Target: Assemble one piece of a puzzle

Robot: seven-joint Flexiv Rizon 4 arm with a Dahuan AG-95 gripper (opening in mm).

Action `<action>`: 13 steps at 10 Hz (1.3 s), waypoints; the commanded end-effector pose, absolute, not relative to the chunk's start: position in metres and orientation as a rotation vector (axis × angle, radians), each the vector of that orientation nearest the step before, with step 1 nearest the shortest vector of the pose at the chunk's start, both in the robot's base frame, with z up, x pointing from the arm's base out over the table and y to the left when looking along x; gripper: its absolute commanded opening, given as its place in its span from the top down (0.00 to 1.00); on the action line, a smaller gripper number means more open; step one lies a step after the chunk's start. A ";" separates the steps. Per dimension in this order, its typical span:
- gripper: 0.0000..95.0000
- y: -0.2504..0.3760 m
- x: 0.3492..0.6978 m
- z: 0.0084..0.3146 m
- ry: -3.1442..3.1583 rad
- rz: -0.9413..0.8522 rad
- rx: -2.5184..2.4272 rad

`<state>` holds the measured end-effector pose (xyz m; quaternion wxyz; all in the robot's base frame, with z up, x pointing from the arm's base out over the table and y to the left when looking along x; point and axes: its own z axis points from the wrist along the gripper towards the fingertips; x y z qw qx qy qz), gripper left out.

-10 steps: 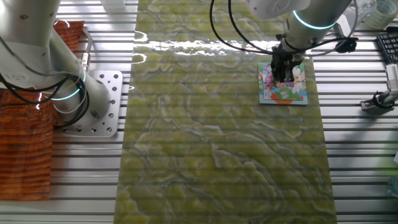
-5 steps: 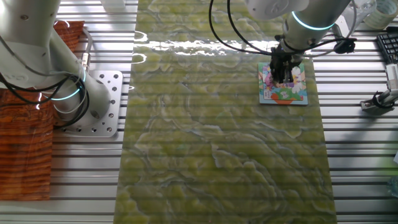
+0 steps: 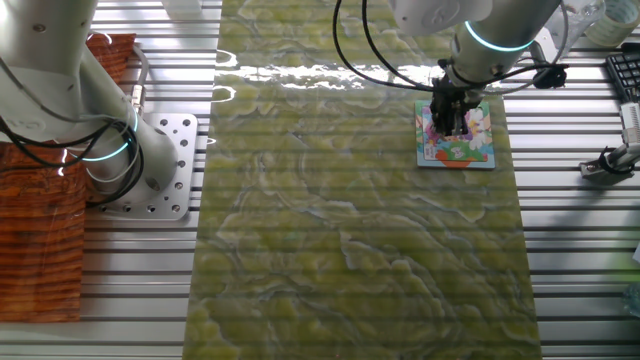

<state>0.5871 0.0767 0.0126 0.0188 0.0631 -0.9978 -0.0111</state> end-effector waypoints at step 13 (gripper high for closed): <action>1.00 0.095 0.581 0.029 -3.096 -0.013 -0.012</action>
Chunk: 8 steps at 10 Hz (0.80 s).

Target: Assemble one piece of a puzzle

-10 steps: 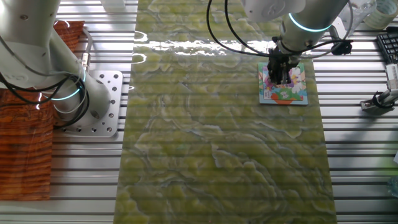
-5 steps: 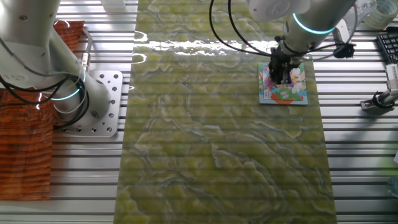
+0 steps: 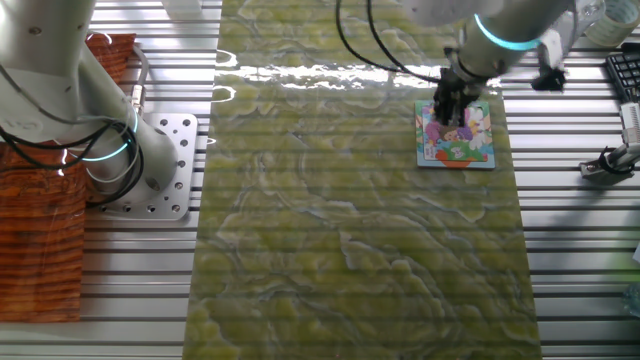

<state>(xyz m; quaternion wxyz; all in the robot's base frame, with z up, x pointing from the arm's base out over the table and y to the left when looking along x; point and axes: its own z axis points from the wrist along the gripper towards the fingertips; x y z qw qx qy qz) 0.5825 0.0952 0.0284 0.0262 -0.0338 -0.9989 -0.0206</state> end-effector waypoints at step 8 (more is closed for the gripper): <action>1.00 0.092 0.578 0.014 -3.106 0.000 0.025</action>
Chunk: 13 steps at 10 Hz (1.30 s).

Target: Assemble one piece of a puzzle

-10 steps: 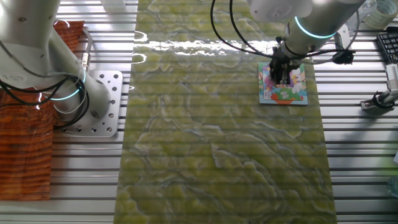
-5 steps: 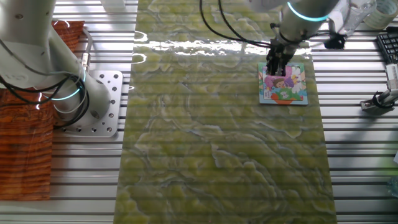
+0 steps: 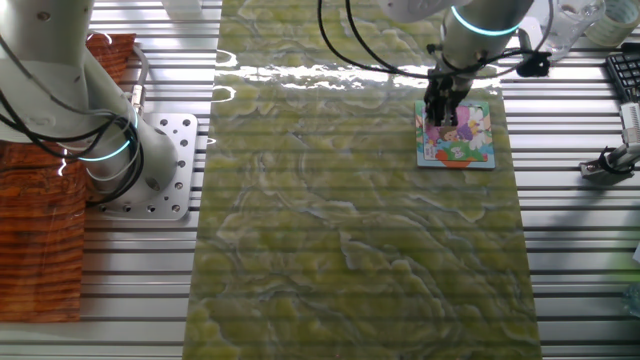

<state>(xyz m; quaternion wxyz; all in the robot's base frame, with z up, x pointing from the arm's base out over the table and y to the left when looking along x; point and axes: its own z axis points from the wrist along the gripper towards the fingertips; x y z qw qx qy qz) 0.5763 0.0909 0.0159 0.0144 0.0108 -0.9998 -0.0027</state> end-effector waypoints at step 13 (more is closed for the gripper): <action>1.00 0.096 0.547 0.106 -3.221 0.117 0.154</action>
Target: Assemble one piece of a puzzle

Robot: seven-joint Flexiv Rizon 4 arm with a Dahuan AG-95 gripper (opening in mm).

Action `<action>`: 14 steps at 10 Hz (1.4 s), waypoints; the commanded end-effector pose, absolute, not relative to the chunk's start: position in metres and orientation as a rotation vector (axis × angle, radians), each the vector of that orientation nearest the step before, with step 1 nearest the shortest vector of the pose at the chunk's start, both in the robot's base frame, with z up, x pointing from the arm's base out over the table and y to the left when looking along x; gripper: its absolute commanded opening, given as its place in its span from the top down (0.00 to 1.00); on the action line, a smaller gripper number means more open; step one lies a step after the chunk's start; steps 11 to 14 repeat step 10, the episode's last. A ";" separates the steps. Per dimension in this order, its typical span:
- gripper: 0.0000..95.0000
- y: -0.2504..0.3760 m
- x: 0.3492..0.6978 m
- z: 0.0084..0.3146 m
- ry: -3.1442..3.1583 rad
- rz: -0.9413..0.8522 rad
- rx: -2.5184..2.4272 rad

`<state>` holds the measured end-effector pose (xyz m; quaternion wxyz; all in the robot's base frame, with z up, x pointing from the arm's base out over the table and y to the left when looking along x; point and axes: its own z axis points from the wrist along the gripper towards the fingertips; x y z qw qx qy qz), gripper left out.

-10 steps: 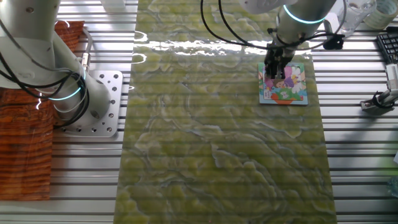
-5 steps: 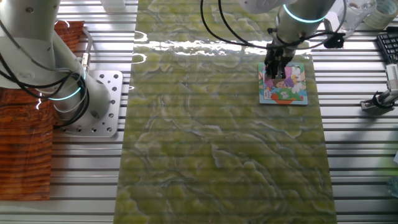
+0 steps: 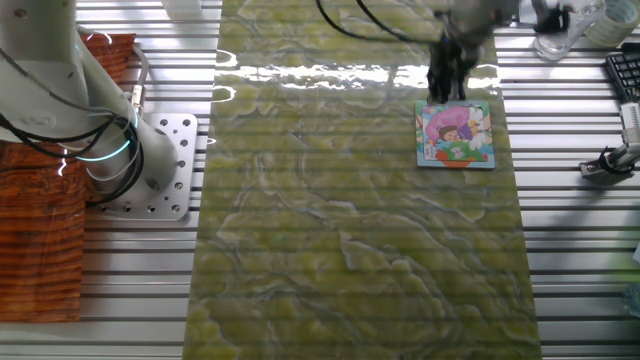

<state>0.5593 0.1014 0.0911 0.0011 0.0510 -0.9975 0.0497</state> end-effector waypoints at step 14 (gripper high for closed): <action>1.00 0.090 0.530 0.096 -3.209 0.019 0.306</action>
